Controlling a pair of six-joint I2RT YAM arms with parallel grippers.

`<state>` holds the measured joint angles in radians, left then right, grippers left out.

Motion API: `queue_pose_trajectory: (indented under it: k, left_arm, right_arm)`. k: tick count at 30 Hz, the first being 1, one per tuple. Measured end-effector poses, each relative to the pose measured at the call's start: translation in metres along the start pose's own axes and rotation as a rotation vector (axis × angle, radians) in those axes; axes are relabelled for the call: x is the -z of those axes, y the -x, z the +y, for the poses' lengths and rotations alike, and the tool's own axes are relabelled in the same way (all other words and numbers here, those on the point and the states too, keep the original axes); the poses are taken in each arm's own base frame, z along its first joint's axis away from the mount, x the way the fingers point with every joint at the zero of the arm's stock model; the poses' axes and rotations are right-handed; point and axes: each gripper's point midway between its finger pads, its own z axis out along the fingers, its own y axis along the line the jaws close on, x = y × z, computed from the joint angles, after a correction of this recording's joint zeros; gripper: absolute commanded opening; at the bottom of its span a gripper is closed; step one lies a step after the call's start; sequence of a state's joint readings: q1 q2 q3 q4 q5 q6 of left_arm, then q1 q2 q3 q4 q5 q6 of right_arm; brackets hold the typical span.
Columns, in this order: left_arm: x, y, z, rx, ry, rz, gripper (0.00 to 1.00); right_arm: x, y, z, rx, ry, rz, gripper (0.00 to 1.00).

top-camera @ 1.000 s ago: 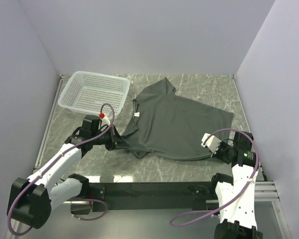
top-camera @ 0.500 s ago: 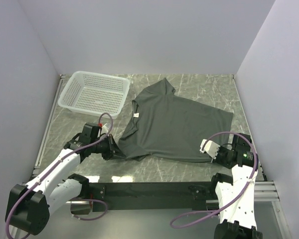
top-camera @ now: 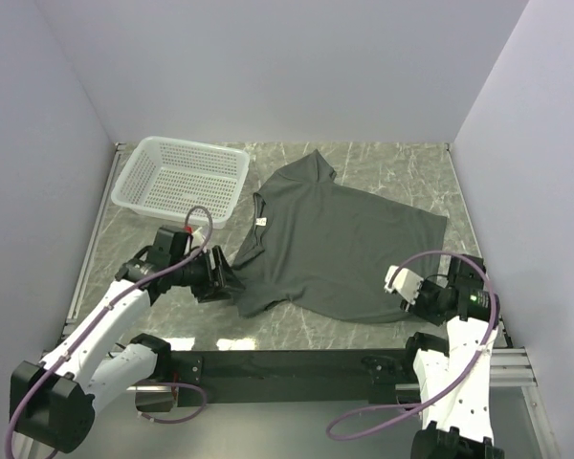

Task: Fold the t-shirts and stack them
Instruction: Flatten the tshirt out

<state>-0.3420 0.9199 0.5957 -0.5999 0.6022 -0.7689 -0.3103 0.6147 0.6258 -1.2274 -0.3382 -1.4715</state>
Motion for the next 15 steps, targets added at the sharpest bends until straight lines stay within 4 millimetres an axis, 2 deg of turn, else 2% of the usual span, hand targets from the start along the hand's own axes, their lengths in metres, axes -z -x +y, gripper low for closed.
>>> queue_pose_trajectory:
  k: [2, 6, 8, 10, 12, 15]
  left_arm:
    - [0.008, 0.007, -0.007, -0.020, 0.014, -0.024, 0.75]
    - [0.027, 0.035, -0.037, -0.126, -0.007, -0.132, 0.76]
    - [0.032, 0.052, -0.053, -0.190, -0.036, -0.192, 0.76]
    - [0.028, 0.069, -0.065, -0.247, -0.059, -0.233, 0.76]
    - [0.015, 0.089, -0.080, -0.305, -0.066, -0.252, 0.75]
    - [-0.019, 0.125, -0.102, -0.383, -0.034, -0.238, 0.71]
  right_arm:
    - [0.011, 0.009, -0.009, -0.013, -0.033, -0.027, 0.54]
    - [0.045, 0.040, -0.043, -0.060, -0.141, -0.127, 0.55]
    - [0.053, 0.052, -0.059, -0.121, -0.167, -0.178, 0.55]
    - [0.048, 0.061, -0.074, -0.228, -0.162, -0.226, 0.55]
    - [0.034, 0.066, -0.088, -0.376, -0.124, -0.257, 0.55]
    - [0.009, 0.070, -0.110, -0.581, -0.072, -0.282, 0.55]
